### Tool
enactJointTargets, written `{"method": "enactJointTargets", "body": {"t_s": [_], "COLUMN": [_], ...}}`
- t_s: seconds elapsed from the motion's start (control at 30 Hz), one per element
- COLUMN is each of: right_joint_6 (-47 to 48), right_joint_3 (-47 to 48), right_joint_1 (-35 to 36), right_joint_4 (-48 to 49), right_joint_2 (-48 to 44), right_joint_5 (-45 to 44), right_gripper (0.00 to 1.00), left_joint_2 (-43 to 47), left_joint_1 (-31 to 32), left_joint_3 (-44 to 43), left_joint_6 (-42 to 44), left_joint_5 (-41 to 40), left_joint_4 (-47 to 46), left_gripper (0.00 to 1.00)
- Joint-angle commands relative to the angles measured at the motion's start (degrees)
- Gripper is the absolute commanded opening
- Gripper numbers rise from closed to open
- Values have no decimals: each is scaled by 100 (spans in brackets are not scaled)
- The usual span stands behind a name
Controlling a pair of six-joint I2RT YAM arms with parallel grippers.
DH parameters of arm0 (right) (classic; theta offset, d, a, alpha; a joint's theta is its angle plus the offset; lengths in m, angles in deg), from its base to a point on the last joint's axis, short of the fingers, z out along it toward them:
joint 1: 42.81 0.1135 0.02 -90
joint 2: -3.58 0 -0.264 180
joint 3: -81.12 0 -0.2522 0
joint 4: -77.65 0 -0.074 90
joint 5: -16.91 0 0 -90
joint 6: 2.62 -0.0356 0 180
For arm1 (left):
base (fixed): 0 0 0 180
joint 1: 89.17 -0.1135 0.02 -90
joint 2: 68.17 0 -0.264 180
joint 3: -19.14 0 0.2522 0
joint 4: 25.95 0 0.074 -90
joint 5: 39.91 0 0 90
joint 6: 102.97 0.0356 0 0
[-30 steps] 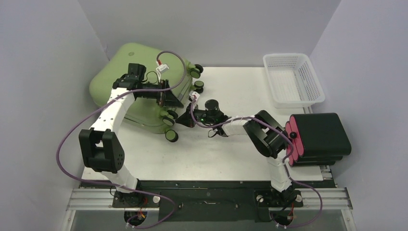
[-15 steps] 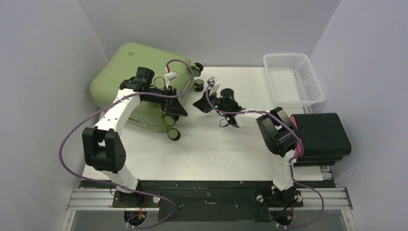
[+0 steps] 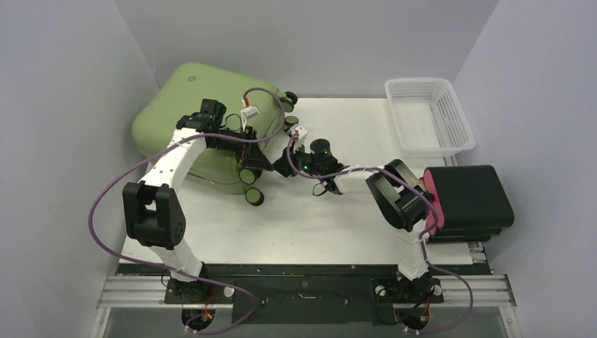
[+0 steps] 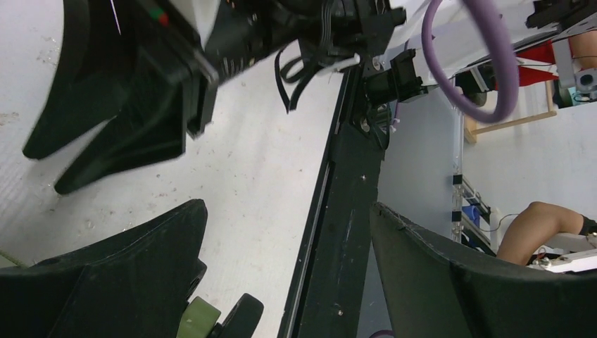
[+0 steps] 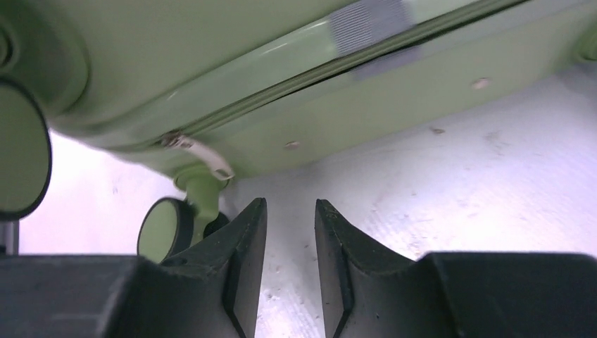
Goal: Open, take out, and arrange the luggage
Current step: Unzip the luggage at the center of the board.
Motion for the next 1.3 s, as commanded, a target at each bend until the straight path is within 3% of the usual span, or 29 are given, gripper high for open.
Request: {"method": "enactJointTargets", "body": {"t_s": [0.0,0.3,0.4,0.7,0.87,1.03,1.27], "right_joint_6": [1050,105,-267,-1063,-1061,-1044,-665], "right_joint_3": [-9,650,946,1193,1268,1177,868], "right_joint_1": [256,374,380,406,372,290,235], "right_joint_4": [91,1169,1318,2416,2250,2195,1766], "right_joint_2": [-182,669,903,1287,1319,1286,895], "right_joint_5": [164,1236,1388,1845,1882,1990,1949], "right_gripper": [29,36,41,44,32,1,0], "left_joint_2": [-197,-74,-38,-47,-102,-80,-113], "left_joint_1": [-269,-295,-297,-336,-332,-332,-332], "left_joint_3": [-45,52,99,120,83,94,114], "left_joint_6": [8,32,34,34,34,34,23], "left_joint_5": [-126,-107,-109,-100,-99,-101,-132], "left_joint_4": [447,427,397,385,413,411,365], "left_gripper": [84,84,84,84,84,84,84]}}
